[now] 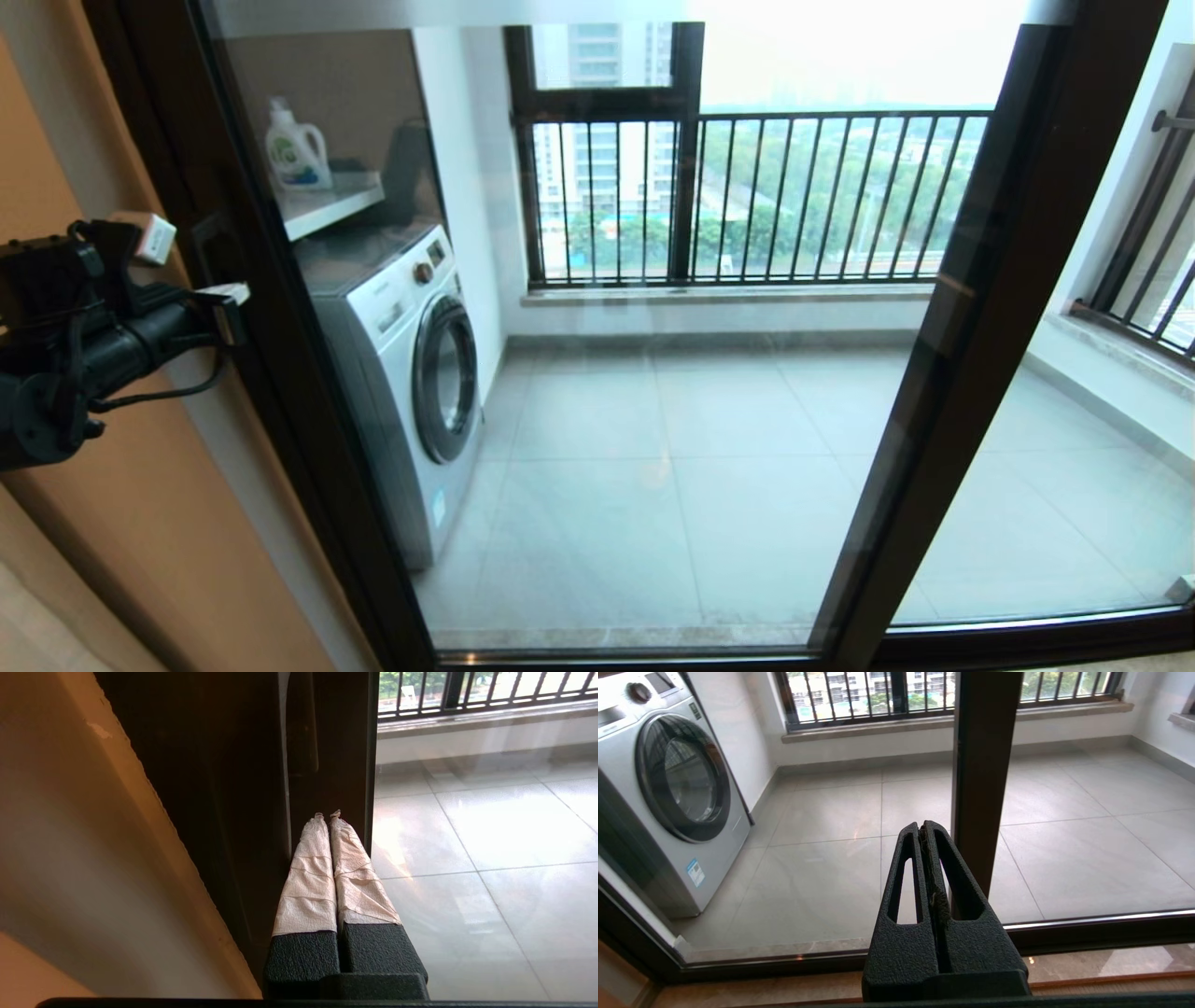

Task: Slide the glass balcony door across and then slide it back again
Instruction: Open the slid door

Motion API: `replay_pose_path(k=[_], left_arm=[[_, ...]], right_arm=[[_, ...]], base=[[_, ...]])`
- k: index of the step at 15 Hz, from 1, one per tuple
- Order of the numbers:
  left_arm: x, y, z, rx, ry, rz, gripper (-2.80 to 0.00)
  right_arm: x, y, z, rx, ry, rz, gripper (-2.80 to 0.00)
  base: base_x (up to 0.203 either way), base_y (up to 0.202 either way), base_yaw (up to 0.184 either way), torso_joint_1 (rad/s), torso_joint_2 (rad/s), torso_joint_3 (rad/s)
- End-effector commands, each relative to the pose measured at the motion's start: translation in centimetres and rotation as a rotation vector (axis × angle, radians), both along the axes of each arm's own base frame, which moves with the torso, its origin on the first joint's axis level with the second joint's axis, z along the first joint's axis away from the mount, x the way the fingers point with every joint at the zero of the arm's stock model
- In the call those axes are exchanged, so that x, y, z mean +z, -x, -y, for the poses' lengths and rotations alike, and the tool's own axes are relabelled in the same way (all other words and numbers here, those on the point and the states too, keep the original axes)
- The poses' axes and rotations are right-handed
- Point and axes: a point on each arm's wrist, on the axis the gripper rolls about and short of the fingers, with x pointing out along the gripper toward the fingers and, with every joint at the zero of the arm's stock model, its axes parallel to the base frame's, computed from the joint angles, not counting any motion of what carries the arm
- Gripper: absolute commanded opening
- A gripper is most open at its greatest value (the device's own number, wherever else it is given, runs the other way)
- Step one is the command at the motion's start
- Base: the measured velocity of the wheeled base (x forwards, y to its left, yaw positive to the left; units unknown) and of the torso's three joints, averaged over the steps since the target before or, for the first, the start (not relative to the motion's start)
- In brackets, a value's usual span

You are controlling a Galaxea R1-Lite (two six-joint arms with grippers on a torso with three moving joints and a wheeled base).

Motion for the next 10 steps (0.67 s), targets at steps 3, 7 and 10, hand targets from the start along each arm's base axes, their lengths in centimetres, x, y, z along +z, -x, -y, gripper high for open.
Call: replay_pose_path(k=[3,7,10], left_arm=[[1.5,1.2,2.4,-0.111,-0.003,0.032,-2.80],[2.8,2.4,4.7,-0.166,0.008,0.061,-2.80],[4.0,3.6,5.8,-0.191,0.019,0.086,-2.80]], right_arm=[[-0.3,-0.1,0.0,0.000,0.000,-0.010,-2.80],[-0.3,-0.1,0.0,0.000,0.000,-0.010,-2.80],[-0.3,-0.1,0.0,0.000,0.000,-0.010,-2.80]], base=[[0.000,0.000,0.000,0.000,0.00,0.000],[0.000,0.000,0.000,0.000,0.00,0.000],[0.000,0.000,0.000,0.000,0.00,0.000]])
